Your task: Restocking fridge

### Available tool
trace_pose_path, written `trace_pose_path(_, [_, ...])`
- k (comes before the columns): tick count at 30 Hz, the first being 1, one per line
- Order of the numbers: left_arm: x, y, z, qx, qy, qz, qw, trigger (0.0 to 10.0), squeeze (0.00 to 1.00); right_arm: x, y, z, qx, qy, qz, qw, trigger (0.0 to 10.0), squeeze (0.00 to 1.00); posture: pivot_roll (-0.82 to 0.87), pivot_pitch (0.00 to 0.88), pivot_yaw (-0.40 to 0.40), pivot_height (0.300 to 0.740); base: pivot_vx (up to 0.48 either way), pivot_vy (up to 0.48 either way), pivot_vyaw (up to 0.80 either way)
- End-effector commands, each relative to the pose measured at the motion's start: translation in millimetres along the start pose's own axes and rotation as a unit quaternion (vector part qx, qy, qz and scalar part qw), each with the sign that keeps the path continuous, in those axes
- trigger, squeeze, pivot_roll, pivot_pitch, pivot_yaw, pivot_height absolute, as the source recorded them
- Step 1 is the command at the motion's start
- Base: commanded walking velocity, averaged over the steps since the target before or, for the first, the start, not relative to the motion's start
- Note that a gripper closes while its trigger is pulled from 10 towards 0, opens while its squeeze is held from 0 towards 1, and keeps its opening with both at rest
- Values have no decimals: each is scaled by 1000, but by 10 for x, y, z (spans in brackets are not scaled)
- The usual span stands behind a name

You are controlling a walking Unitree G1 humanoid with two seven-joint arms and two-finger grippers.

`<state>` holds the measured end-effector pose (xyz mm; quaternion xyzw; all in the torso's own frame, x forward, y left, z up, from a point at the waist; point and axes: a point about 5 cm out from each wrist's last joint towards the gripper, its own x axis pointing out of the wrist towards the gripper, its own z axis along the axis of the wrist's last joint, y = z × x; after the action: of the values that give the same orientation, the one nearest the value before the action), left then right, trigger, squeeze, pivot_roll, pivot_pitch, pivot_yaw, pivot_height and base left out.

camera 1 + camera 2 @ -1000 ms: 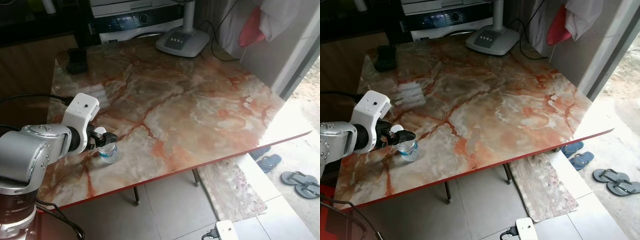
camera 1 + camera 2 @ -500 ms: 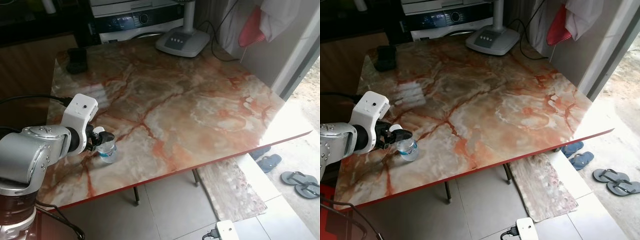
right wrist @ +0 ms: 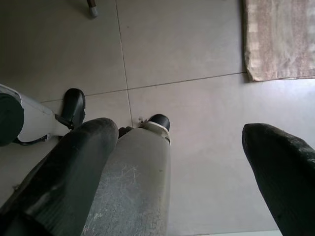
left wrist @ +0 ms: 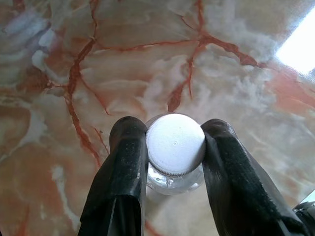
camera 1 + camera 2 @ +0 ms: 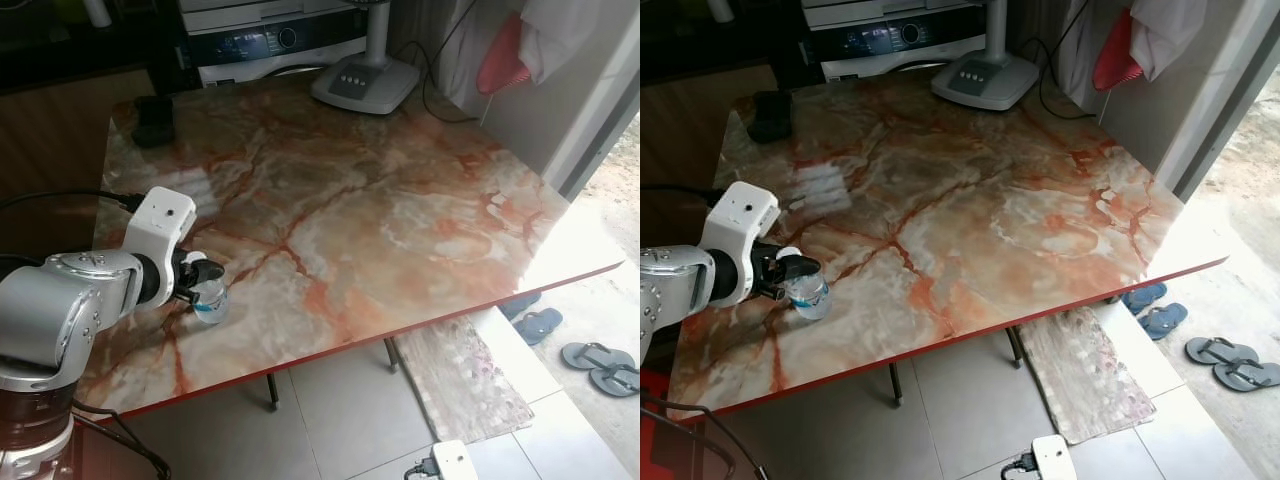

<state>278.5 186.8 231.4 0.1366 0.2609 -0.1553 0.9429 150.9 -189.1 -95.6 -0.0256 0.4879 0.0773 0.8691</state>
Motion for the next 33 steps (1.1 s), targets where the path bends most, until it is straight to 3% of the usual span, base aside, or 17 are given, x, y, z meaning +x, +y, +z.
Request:
trace_pose_path(1, [14,32,-64,-12,10,9,1000,0,0,-7,15,-56,3,11,3,1000,10000,0,80,87,17,740,0,0,0])
trace_pose_path(21, [30,20,-44,-33,-9,25,999,0,0,-7,20,-62,2,12,5,1000,10000,0,81,92,16,740,0,0,0])
trace_pose_path(27, [7,122,46,-40,-36,70,996,0,0,-6,23,-62,2,13,6,1000,10000,0,83,92,17,740,0,0,0])
trace_pose_path(28, [0,152,86,-44,-52,84,994,5529,0,-6,23,-62,2,13,6,1000,10000,0,83,91,17,740,0,0,0])
trace_pose_path(29, [-4,184,113,-46,-67,102,991,10000,0,-6,23,-61,2,13,6,1000,10000,0,83,91,17,740,0,0,0])
trace_pose_path(31, [-5,192,116,-46,-69,107,991,10000,0,-6,23,-61,2,13,6,1000,10000,0,83,91,17,740,0,0,0])
trace_pose_path(33, [-3,237,89,-73,-75,128,986,10000,0,-7,21,-63,3,13,6,1000,10000,0,81,91,18,740,0,0,0])
